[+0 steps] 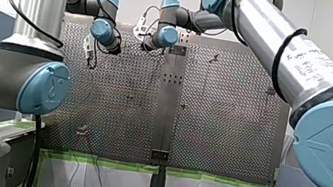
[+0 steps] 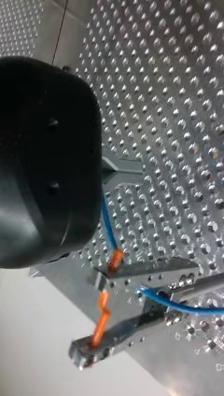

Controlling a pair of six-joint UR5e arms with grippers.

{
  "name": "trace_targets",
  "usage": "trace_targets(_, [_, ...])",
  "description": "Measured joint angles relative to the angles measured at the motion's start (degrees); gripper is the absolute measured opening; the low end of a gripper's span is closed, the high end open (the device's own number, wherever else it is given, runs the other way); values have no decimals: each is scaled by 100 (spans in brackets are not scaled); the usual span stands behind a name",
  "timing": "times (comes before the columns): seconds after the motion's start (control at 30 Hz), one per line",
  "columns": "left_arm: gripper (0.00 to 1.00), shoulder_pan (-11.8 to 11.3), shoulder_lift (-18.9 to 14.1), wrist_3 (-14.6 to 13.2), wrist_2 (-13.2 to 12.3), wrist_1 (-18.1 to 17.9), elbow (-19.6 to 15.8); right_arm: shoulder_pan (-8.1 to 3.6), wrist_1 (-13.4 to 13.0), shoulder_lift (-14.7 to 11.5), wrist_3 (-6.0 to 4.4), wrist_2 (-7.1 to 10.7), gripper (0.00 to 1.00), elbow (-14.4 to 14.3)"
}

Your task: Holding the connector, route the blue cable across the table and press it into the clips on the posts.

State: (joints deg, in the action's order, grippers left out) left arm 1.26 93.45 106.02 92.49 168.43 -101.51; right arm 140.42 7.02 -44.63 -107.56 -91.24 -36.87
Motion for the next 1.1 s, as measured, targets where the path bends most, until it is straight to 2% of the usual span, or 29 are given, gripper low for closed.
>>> trace_targets(0.27, [2, 43, -353, -59, 277, -150, -387, -1, 41, -34, 20, -8, 0, -235])
trace_targets(0.47, [2, 69, -424, -74, 388, -322, -687, 17, 56, -47, 30, 6, 0, -515])
trace_targets(0.83, [2, 192, 3, -175, 395, -600, -1237, 3, 46, -63, 104, 12, 0, -1023])
trace_targets(1.0, [2, 246, 159, -142, 398, -705, -1496, -12, 39, -68, 264, -6, 0, -1289])
trace_targets(1.1, [2, 274, 180, -129, 407, -753, -1675, -18, 34, -69, 326, -20, 0, -1456])
